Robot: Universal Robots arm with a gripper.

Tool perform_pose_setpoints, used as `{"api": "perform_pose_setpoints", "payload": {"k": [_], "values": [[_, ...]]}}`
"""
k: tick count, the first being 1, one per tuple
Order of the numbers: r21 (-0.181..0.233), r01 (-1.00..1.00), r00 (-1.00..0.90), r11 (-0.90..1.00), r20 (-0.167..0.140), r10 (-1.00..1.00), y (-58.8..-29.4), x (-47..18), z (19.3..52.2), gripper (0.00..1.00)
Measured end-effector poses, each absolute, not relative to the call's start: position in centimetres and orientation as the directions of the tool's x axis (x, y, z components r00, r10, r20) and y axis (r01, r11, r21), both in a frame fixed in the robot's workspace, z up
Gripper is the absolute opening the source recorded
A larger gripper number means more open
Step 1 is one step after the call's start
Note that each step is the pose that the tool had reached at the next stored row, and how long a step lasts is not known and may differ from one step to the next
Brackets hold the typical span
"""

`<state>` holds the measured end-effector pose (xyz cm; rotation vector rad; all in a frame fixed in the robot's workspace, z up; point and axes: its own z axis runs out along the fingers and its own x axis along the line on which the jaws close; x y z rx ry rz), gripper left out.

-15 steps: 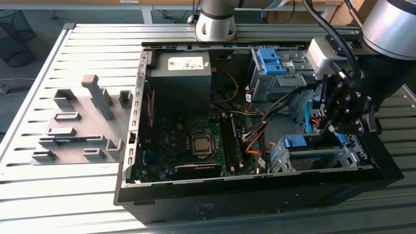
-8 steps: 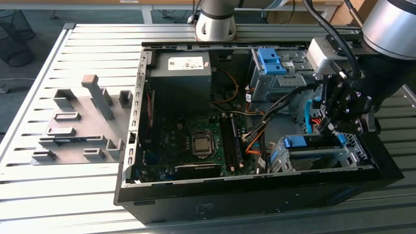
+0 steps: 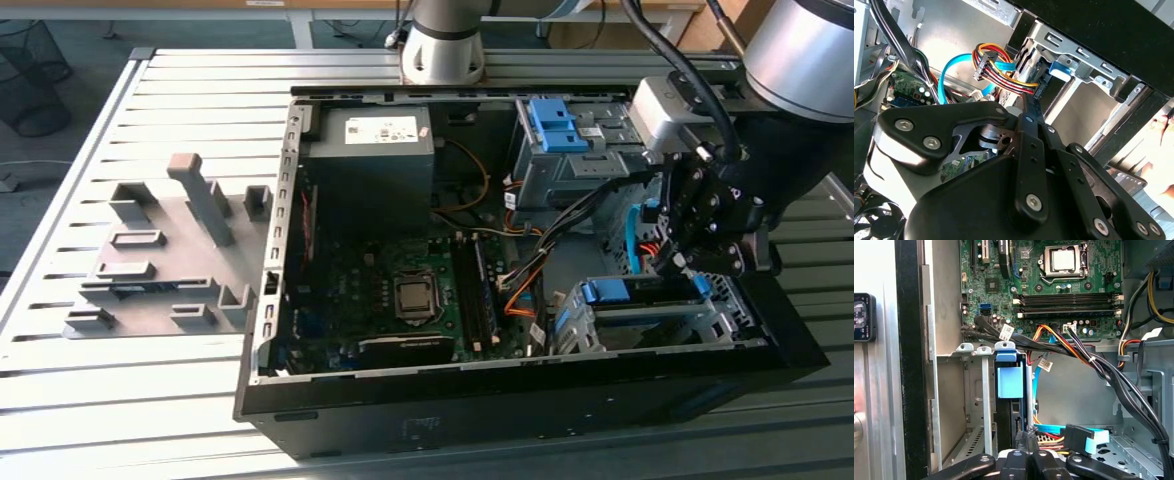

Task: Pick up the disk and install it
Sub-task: 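Insert the second disk wire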

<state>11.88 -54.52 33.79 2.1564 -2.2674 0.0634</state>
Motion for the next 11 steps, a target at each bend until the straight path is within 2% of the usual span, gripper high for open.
{"api": "perform_pose_setpoints", "payload": {"k": [11], "values": [[-0.021,-0.999,-0.05,0.05,0.037,-0.998,-54.53,11.27,33.78,0.11]]}}
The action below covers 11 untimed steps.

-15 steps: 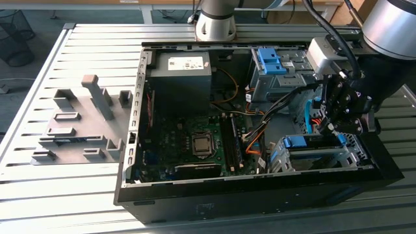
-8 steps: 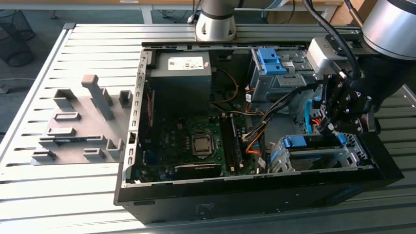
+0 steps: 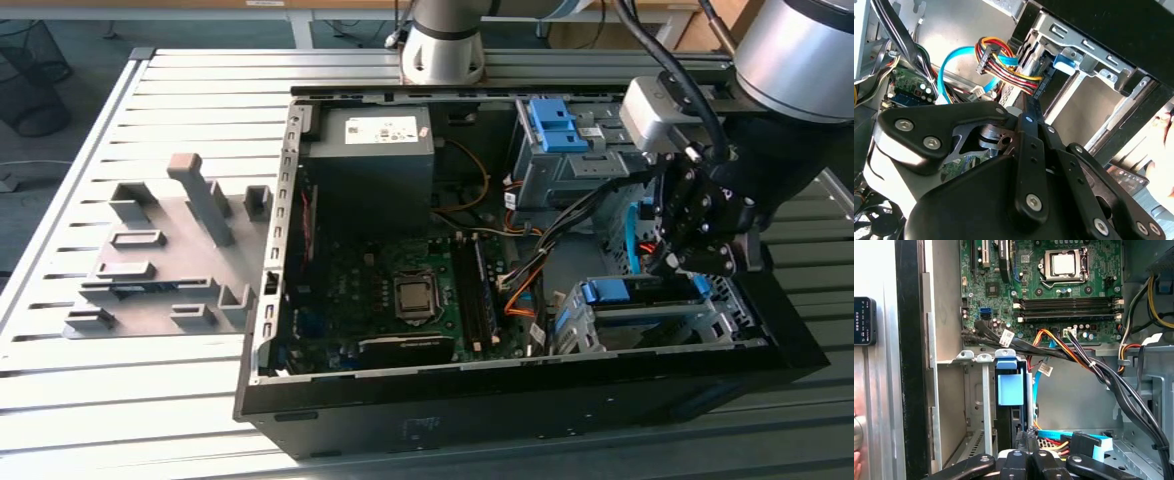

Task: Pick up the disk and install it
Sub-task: 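Insert the second disk wire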

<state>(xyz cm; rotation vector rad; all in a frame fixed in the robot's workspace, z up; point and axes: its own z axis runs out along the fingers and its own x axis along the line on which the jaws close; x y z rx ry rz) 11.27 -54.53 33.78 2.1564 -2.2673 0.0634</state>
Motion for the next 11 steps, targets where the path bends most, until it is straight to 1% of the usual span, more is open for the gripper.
{"api": "perform_pose_setpoints", "payload": {"k": [3,8,11], "values": [[-0.021,-0.999,-0.05,0.05,0.037,-0.998,-54.5,11.3,34.2,0.11],[-0.021,-0.999,-0.05,0.05,0.037,-0.998,-54.5,11.3,36.4,0.11],[-0.02,-0.999,-0.05,0.05,0.036,-0.998,-54.5,11.2,36.9,0.11]]}}
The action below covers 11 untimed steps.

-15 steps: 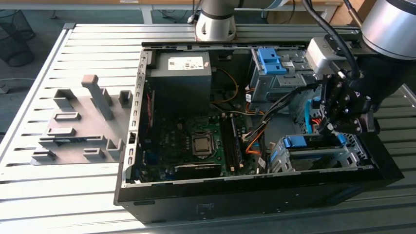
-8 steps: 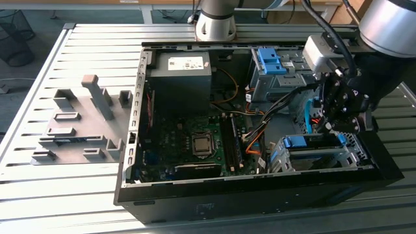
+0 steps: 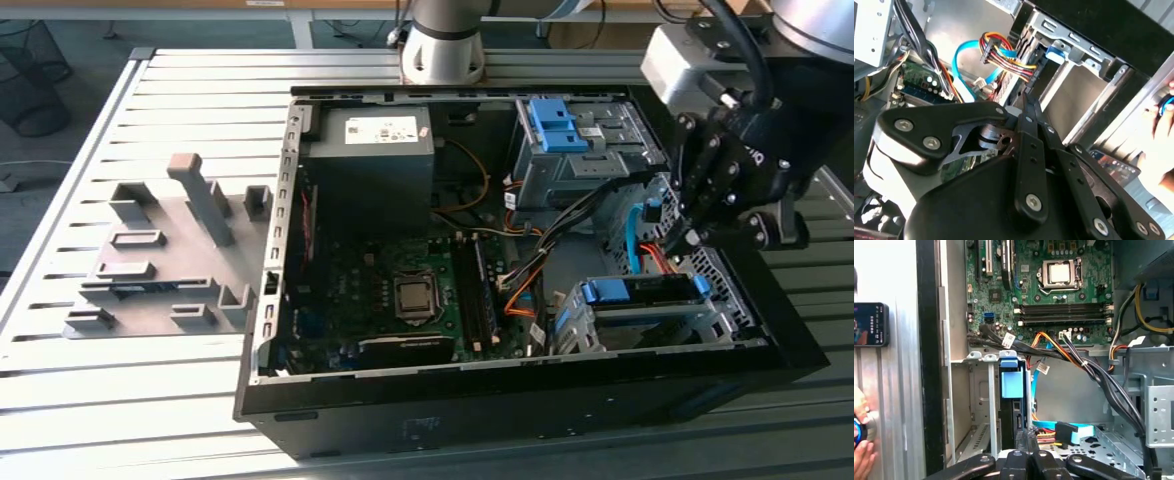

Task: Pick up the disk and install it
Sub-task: 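Insert the second disk wire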

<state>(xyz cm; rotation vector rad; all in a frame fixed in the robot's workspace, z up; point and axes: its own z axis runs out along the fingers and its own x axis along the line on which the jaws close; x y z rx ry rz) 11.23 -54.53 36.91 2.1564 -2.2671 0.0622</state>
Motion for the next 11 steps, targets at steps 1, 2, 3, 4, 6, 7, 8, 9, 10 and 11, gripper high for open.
{"api": "perform_pose_setpoints", "payload": {"k": [1,2,3,4,6,7,8,9,10,11], "values": [[-0.02,-0.999,-0.05,0.05,0.036,-0.998,-54.5,11.1,36.9,0.11],[-0.02,-0.999,-0.05,0.05,0.036,-0.998,-54.5,10.9,36.9,0.11],[-0.02,-0.999,-0.05,0.05,0.036,-0.998,-54.5,10.7,36.9,0.11],[-0.02,-0.999,-0.051,0.05,0.036,-0.998,-54.5,10.4,36.9,0.11],[-0.02,-0.999,-0.051,0.05,0.036,-0.998,-54.5,10.2,37.0,0.11],[-0.02,-0.999,-0.05,0.05,0.036,-0.998,-54.5,10.2,37.1,0.11],[-0.02,-0.999,-0.05,0.05,0.036,-0.998,-54.5,10.2,37.3,0.11],[-0.02,-0.999,-0.05,0.05,0.036,-0.998,-54.5,10.1,37.5,0.11],[-0.021,-0.999,-0.05,0.05,0.036,-0.998,-54.5,10.1,37.8,0.11],[-0.021,-0.999,-0.05,0.05,0.036,-0.998,-54.5,10.1,38.0,0.11]]}}
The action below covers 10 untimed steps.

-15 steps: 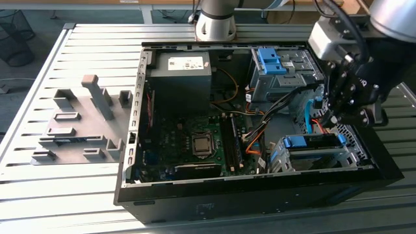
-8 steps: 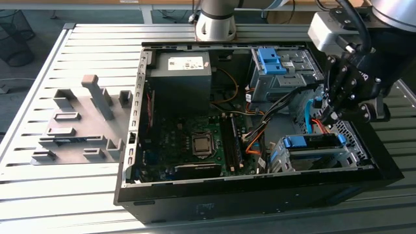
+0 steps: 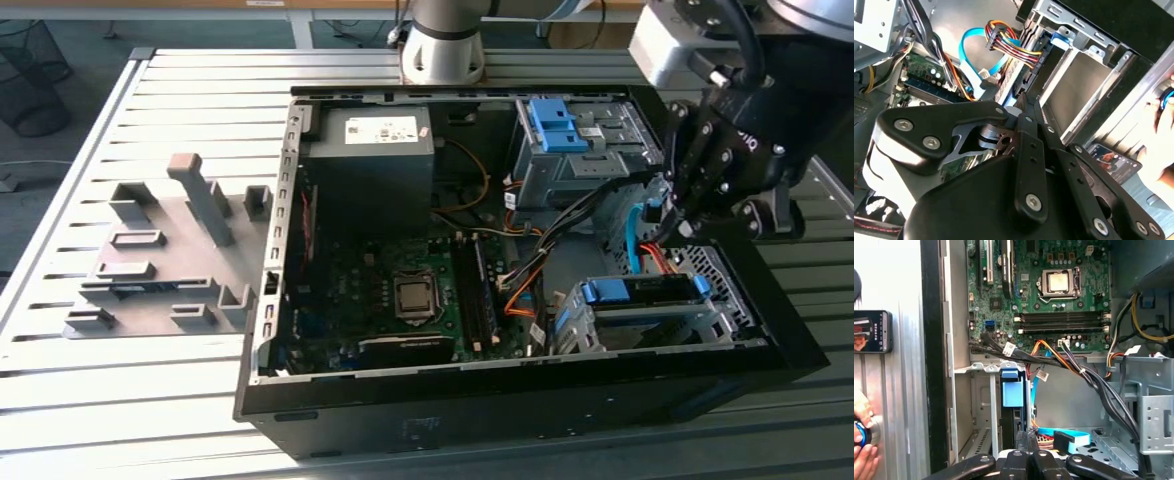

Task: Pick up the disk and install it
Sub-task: 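Insert the second disk wire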

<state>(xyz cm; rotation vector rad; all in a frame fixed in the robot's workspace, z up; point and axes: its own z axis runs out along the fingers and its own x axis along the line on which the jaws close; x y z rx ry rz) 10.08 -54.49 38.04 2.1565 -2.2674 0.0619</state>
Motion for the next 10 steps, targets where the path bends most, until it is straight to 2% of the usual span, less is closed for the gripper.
{"api": "perform_pose_setpoints", "payload": {"k": [10], "values": [[-0.02,-0.999,-0.051,0.05,0.032,-0.998,-53.84,9.29,38.36,0.11]]}}
